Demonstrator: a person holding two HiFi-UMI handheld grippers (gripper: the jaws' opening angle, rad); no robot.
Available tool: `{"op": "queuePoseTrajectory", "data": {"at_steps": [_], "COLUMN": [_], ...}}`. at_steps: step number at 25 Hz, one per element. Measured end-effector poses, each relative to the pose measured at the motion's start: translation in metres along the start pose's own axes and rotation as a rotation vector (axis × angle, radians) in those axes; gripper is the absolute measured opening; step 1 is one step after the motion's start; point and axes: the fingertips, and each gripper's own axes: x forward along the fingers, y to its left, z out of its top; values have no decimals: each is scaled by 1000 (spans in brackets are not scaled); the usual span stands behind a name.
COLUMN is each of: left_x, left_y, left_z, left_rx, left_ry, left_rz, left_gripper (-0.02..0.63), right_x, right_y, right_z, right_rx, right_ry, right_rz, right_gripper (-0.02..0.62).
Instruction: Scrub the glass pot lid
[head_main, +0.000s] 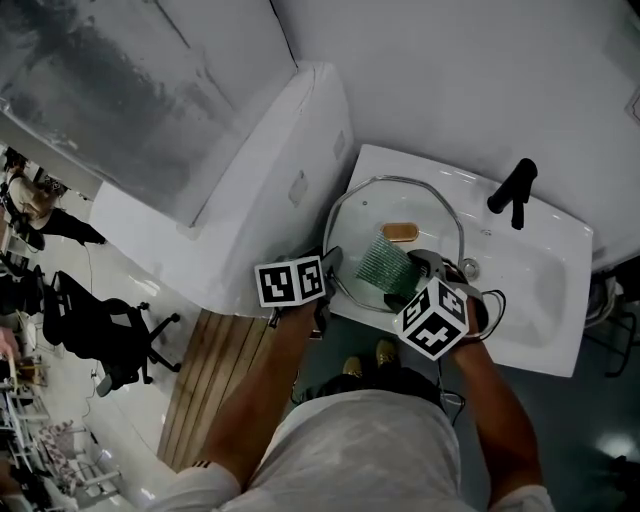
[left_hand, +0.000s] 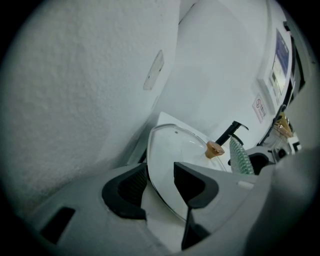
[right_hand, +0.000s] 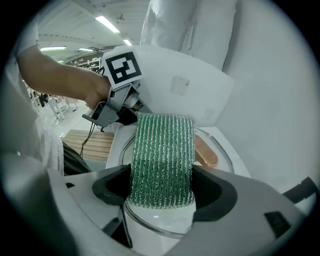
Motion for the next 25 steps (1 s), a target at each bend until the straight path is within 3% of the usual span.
{"op": "queuePoseTrajectory", "data": {"at_steps": [10,18,21,25], "left_x": [-1,1,1,1], "left_y": [0,0,0,0], "left_z": [0,-1,-1,0], "left_rx": [-2,-3,-4,-2], "left_ry": [1,1,2,0], "left_rz": [-1,-1,-1,1], "left_gripper": [183,183,183,183], "right_x": [-22,-21,-25,-39], "right_y": [-59,-88,-84,-60], "right_z": [-59,-100,-98,-68], "right_rx": [270,495,487,332], "right_ry": [-93,-137,-140,-120], "right_rz": [-77,-73,-76,-98], "right_gripper": [348,348,348,348]}}
